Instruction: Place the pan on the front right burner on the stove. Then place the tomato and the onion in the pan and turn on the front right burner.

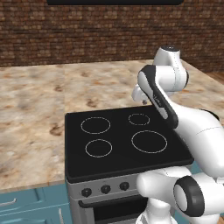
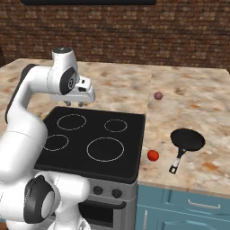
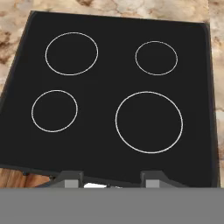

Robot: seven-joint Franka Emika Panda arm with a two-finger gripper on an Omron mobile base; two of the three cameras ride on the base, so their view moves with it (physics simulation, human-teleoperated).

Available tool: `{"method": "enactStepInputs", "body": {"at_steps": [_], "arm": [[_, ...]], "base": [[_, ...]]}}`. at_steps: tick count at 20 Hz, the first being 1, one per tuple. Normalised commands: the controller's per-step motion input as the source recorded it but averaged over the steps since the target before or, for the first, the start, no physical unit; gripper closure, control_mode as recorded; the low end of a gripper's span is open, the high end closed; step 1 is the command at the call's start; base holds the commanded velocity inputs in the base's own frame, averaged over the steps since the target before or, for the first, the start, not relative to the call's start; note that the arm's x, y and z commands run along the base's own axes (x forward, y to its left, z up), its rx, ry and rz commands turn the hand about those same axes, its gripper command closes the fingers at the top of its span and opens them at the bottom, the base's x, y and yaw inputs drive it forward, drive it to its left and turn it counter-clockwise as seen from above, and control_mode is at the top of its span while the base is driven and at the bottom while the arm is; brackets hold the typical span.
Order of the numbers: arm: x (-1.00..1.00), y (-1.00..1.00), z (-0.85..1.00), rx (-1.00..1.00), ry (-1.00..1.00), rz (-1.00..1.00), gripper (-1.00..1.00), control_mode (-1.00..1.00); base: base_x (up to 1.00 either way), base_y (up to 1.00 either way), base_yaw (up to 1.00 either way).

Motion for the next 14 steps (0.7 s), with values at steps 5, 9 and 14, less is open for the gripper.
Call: {"method": "enactStepInputs", "body": {"at_steps": [5,9,14], "arm": [[0.0,-0.09,0.0,0.0,0.0,-0.04,-1.0,-1.0],[0.0,-0.2,0.0,0.0,0.0,-0.01,-1.0,-1.0],[0.0,-0.33,0.0,0.0,0.0,-0.03,-1.0,-1.0]], "base": [[0.0,0.0,0.0],[0.0,0.0,0.0],[0.0,0.0,0.0]]}}
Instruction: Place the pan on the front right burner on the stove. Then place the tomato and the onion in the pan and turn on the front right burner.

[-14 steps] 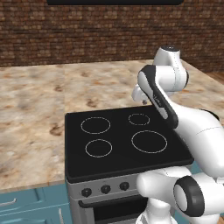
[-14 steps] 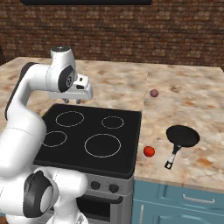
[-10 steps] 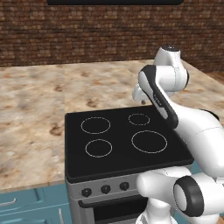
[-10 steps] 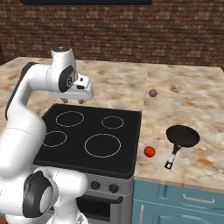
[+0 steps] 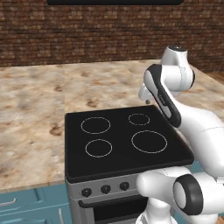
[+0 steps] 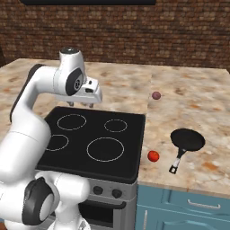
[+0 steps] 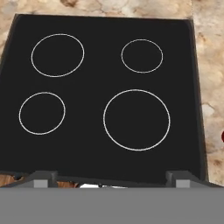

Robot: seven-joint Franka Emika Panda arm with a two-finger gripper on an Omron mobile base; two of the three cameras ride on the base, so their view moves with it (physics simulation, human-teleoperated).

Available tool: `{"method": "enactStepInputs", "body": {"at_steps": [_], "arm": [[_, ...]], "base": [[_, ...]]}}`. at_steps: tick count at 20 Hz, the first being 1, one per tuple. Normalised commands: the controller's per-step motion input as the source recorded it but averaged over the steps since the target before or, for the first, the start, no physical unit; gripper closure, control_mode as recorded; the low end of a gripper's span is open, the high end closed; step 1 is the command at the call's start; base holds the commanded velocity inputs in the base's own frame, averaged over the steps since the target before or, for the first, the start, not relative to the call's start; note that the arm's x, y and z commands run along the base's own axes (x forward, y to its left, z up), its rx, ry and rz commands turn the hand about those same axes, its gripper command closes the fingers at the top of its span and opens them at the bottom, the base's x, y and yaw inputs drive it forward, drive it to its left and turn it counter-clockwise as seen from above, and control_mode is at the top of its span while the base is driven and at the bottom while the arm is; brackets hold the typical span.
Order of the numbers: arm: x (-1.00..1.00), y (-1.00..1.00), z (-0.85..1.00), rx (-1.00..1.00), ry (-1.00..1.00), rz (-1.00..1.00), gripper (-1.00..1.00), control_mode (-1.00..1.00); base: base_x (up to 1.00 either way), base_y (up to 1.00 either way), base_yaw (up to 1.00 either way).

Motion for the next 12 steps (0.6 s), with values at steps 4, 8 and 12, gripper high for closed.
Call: {"method": "enactStepInputs", "body": {"at_steps": [4,8,12], "arm": [[0.0,-0.42,0.0,0.0,0.0,-0.04,-1.0,-1.0],[0.0,-0.47,0.0,0.0,0.0,-0.04,-1.0,-1.0],[0.0,-0.49,0.0,0.0,0.0,-0.04,-1.0,-1.0]], "base": [[0.0,0.0,0.0],[0.0,0.0,0.0],[0.0,0.0,0.0]]}}
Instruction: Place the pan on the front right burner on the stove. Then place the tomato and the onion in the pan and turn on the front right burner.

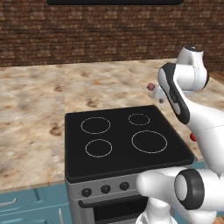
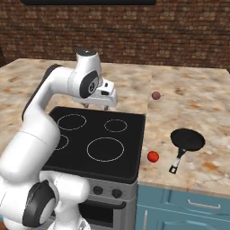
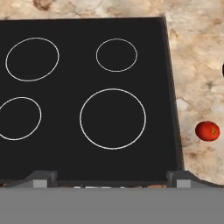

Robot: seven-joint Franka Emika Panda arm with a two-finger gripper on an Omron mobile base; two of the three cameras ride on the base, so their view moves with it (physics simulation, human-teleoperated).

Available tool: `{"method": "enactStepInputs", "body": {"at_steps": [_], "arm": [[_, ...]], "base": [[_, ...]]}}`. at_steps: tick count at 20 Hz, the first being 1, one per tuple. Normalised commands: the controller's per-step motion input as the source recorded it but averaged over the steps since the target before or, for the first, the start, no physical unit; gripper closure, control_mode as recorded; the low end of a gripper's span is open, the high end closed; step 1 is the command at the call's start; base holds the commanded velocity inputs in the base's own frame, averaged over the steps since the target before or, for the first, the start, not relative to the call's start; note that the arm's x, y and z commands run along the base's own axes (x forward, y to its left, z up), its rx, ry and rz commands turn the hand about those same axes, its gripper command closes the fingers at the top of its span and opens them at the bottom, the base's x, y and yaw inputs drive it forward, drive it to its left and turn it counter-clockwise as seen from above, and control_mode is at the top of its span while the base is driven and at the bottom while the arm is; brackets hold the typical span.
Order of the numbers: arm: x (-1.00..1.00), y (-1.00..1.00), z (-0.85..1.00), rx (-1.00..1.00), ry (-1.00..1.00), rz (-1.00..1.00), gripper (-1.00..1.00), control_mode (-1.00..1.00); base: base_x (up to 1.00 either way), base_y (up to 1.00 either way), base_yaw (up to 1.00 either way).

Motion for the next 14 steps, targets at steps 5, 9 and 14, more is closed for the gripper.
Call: {"method": "enactStepInputs", "body": {"at_steps": [5,9,14], "arm": [[0.0,-0.48,-0.01,0.0,0.0,-0.04,-1.0,-1.0],[0.0,-0.45,-0.02,0.0,0.0,-0.04,-1.0,-1.0],[0.0,-0.46,0.0,0.0,0.0,-0.04,-1.0,-1.0]], "base": [[0.0,0.0,0.0],[0.0,0.0,0.0],[0.0,0.0,0.0]]}}
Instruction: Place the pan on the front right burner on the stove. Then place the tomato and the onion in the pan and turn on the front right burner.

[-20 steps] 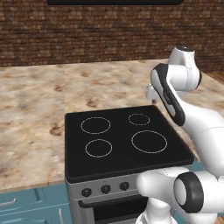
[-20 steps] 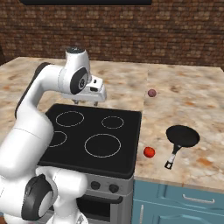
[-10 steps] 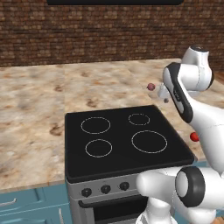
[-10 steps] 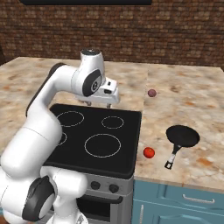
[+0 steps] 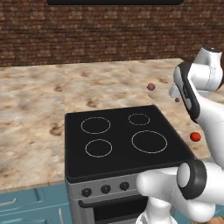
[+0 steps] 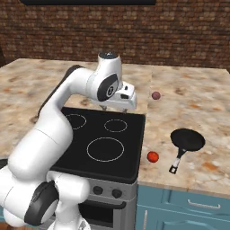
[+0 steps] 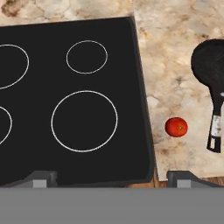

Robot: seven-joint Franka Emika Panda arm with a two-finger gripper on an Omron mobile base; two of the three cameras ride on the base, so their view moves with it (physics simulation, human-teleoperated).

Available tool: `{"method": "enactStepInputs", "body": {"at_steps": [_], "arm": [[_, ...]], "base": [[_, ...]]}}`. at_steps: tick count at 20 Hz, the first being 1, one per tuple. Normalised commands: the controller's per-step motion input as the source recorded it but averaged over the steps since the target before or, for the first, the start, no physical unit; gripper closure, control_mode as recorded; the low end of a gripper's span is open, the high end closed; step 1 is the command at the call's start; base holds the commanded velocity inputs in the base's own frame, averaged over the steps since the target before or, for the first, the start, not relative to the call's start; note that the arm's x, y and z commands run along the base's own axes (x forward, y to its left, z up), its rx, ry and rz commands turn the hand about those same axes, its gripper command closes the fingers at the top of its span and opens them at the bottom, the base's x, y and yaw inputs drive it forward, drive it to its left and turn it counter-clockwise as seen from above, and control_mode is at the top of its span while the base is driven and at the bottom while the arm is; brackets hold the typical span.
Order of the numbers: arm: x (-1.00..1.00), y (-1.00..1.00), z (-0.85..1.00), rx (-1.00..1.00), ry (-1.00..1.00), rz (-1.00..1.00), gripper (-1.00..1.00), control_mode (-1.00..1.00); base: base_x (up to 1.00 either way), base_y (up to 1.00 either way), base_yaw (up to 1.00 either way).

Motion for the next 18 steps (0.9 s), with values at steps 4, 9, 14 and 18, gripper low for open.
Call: {"method": "enactStepInputs", "body": {"at_steps": [4,9,14,18], "arm": [[0.0,-0.4,-0.01,0.0,0.0,-0.04,-1.0,-1.0],[0.0,-0.41,-0.04,0.0,0.0,-0.04,-1.0,-1.0],[0.0,-0.42,-0.07,0.0,0.0,-0.04,-1.0,-1.0],[0.0,-0.42,-0.09,0.0,0.0,-0.04,-1.0,-1.0]], "base": [[0.0,0.0,0.0],[0.0,0.0,0.0],[0.0,0.0,0.0],[0.0,0.0,0.0]]}}
